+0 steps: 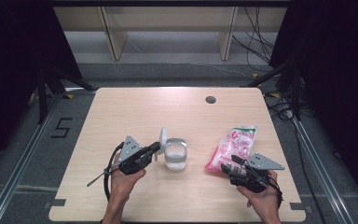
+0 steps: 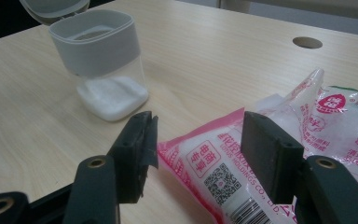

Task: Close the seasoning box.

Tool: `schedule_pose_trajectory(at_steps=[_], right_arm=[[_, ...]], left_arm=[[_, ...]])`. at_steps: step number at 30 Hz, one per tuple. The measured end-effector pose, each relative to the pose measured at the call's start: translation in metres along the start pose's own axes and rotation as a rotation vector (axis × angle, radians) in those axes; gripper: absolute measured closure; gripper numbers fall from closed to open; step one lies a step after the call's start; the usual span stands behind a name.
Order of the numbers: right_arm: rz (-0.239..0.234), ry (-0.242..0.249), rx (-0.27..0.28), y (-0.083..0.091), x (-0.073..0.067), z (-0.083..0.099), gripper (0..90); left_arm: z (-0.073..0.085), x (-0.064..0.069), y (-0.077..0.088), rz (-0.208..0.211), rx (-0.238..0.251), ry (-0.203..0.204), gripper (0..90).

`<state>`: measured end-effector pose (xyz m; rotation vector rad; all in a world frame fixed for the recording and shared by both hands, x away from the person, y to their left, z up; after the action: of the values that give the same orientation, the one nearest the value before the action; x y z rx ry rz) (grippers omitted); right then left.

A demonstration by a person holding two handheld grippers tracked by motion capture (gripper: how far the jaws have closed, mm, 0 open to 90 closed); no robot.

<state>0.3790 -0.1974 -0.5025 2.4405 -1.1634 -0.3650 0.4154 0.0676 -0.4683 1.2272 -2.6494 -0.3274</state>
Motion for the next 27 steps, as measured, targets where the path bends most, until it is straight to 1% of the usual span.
schedule_pose_trajectory(at_steps=[1, 2, 3, 4, 5, 6, 7, 8, 9, 10, 11, 12, 13, 14, 15, 16, 17, 18, 19, 20, 21, 22, 23, 24, 25, 26, 27], right_arm=[[0.000, -0.001, 0.000, 0.000, 0.000, 0.000, 44.6], [0.000, -0.002, 0.000, 0.000, 0.000, 0.000, 44.7], [-0.004, 0.000, 0.003, 0.000, 0.000, 0.000, 44.7], [0.001, -0.004, 0.002, 0.000, 0.000, 0.000, 44.7], [-0.001, -0.014, 0.008, 0.000, -0.001, -0.001, 44.7], [-0.001, 0.005, 0.022, -0.001, 0.002, -0.002, 44.7], [0.002, 0.008, 0.023, -0.001, 0.002, -0.003, 44.7], [0.004, 0.022, 0.011, 0.001, 0.003, -0.001, 44.7], [0.006, 0.019, 0.012, 0.001, 0.003, -0.001, 44.8], [-0.001, 0.019, 0.016, 0.000, 0.003, -0.001, 44.8], [-0.003, 0.000, 0.022, 0.000, 0.002, -0.002, 44.8], [-0.003, 0.000, 0.022, 0.000, 0.002, -0.002, 44.8], [-0.003, 0.001, 0.022, 0.000, 0.002, -0.002, 44.8], [-0.005, -0.003, 0.024, 0.000, 0.001, -0.002, 44.8], [-0.003, 0.002, 0.022, 0.000, 0.002, -0.002, 44.8], [-0.003, -0.022, 0.020, 0.001, 0.000, -0.002, 44.8], [-0.005, 0.003, 0.022, 0.000, 0.001, -0.002, 44.8], [-0.006, 0.003, 0.022, 0.000, 0.001, -0.002, 44.8], [-0.006, 0.009, 0.023, 0.000, 0.002, -0.002, 44.8], [-0.005, 0.013, 0.014, 0.000, 0.002, -0.001, 44.8], [-0.004, 0.013, 0.022, 0.000, 0.002, -0.002, 44.8], [-0.001, 0.017, 0.024, -0.001, 0.003, -0.002, 44.8], [-0.003, 0.006, 0.026, 0.000, 0.002, -0.002, 44.8], [-0.001, 0.005, 0.026, 0.000, 0.002, -0.002, 44.8], [0.004, 0.006, 0.027, 0.000, 0.003, -0.002, 44.8], [0.001, -0.015, 0.018, 0.001, 0.001, -0.001, 44.8], [0.002, -0.019, 0.017, 0.001, 0.001, -0.001, 44.8]], left_arm=[[-0.001, 0.003, -0.002, 0.016, 0.008, -0.018, 88.8], [-0.001, 0.005, -0.003, 0.017, -0.001, -0.023, 88.7], [-0.001, 0.010, -0.005, 0.024, -0.003, -0.019, 88.6], [-0.001, 0.011, -0.006, 0.030, -0.010, -0.035, 88.5], [-0.001, 0.015, -0.008, 0.040, -0.006, -0.031, 88.4], [-0.001, 0.018, -0.009, 0.046, -0.007, -0.024, 88.1], [-0.001, 0.019, -0.009, 0.046, -0.008, -0.035, 87.9], [-0.002, 0.022, -0.010, 0.055, -0.009, -0.037, 87.7], [-0.002, 0.023, -0.010, 0.056, -0.008, -0.030, 87.4], [-0.003, 0.024, -0.010, 0.062, -0.010, -0.047, 87.1], [-0.003, 0.026, -0.010, 0.064, -0.006, -0.029, 86.4], [-0.005, 0.027, -0.010, 0.079, 0.003, -0.035, 85.7], [-0.005, 0.027, -0.009, 0.077, -0.004, -0.040, 85.2], [-0.005, 0.027, -0.009, 0.078, -0.003, -0.024, 84.7], [-0.005, 0.028, -0.008, 0.081, -0.003, -0.018, 84.0], [-0.006, 0.028, -0.008, 0.090, 0.002, -0.020, 83.4], [-0.006, 0.028, -0.007, 0.088, -0.005, -0.031, 82.5], [-0.006, 0.028, -0.007, 0.093, -0.004, -0.033, 81.3], [-0.006, 0.028, -0.006, 0.098, -0.005, -0.032, 79.8], [-0.006, 0.029, -0.007, 0.110, 0.004, -0.022, 78.2], [-0.006, 0.029, -0.007, 0.112, 0.009, -0.013, 75.5], [-0.007, 0.028, -0.005, 0.103, 0.007, -0.020, 72.8], [-0.007, 0.028, -0.005, 0.116, 0.017, -0.021, 69.6], [-0.008, 0.028, -0.005, 0.131, 0.025, -0.023, 66.9], [-0.008, 0.028, -0.004, 0.126, 0.018, -0.026, 64.5], [-0.007, 0.027, -0.004, 0.115, 0.014, -0.012, 60.6], [-0.007, 0.026, -0.003, 0.113, 0.014, -0.008, 56.2]])
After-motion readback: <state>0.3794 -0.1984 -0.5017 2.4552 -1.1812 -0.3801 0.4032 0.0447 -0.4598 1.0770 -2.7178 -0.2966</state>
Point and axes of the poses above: each handheld gripper's, and its own axes: y roughly backward along the jaws, z roughly out of its underside, x roughly to its right, the point moved 9 cm from there along -y, roughly forward along the jaws
